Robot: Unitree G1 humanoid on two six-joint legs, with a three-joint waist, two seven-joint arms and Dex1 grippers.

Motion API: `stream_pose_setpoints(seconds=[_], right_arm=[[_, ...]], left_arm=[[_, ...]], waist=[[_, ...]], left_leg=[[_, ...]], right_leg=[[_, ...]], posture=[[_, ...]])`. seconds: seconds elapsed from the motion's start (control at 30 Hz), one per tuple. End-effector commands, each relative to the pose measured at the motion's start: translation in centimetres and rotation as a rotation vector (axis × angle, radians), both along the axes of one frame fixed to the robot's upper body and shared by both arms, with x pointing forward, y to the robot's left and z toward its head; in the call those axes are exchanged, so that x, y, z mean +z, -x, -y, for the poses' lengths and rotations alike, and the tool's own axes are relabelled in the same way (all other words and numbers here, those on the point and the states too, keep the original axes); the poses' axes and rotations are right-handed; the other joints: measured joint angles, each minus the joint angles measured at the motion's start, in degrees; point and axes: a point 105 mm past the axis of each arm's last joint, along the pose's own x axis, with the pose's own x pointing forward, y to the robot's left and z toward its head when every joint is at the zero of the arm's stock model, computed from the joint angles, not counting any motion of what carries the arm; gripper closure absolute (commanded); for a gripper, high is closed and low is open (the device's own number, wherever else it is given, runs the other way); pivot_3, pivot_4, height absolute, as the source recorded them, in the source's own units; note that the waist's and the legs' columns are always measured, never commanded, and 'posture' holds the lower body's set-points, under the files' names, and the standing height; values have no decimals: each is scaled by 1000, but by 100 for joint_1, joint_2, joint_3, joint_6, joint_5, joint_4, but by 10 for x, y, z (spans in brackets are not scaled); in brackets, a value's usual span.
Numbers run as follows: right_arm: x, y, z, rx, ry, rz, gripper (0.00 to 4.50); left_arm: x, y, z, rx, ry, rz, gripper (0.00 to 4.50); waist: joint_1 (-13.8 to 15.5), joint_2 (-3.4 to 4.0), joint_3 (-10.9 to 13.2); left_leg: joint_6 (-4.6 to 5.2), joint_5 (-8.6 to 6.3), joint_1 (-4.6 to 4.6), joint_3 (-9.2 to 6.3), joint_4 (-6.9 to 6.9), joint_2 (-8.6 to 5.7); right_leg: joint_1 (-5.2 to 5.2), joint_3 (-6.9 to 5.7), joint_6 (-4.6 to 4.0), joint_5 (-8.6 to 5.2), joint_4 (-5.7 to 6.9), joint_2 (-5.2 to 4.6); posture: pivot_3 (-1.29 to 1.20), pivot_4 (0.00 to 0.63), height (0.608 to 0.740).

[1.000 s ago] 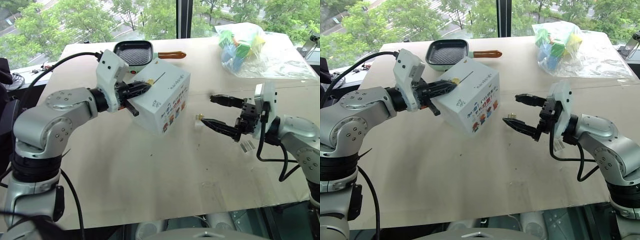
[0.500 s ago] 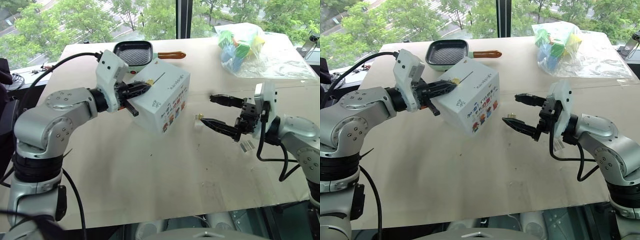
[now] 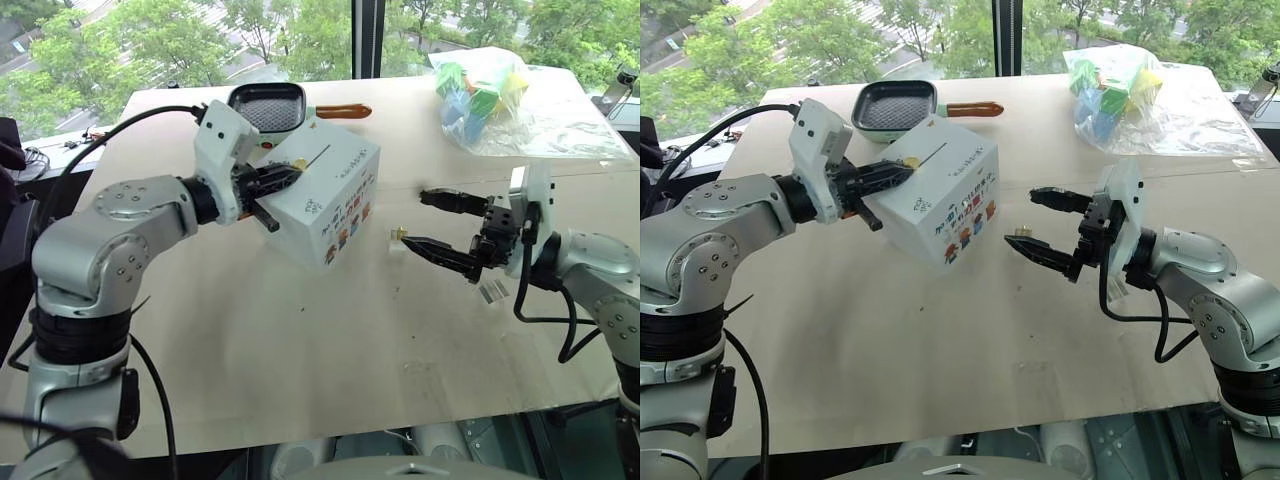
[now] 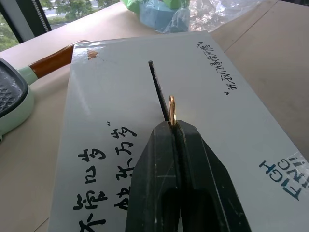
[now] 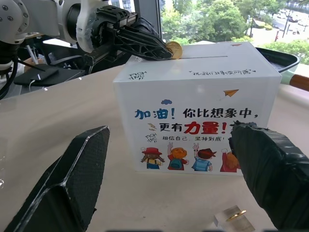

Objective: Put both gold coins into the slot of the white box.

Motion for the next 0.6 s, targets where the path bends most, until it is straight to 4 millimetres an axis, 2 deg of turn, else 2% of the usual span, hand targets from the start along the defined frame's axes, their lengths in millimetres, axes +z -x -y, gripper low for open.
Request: stream_pose_setpoints(seconds=[0.03,0.6], right_arm=[[15,4,2,2,-19,65,150],[18,3,1,3,-26,77,150]], left_arm=[[-16,-4,-2,32,-27,-64,4500],[-25,-7,-4,70,-48,-73,4500]], waist=[[1,0,-1],[0,3,-14]], left_leg=[[0,0,0,0,2,0],[0,0,7,-1,23,0]], right_leg=[[1,0,0,0,1,0],[12,0,2,3,13,1]], posture=[[0,150,721],[0,150,721]])
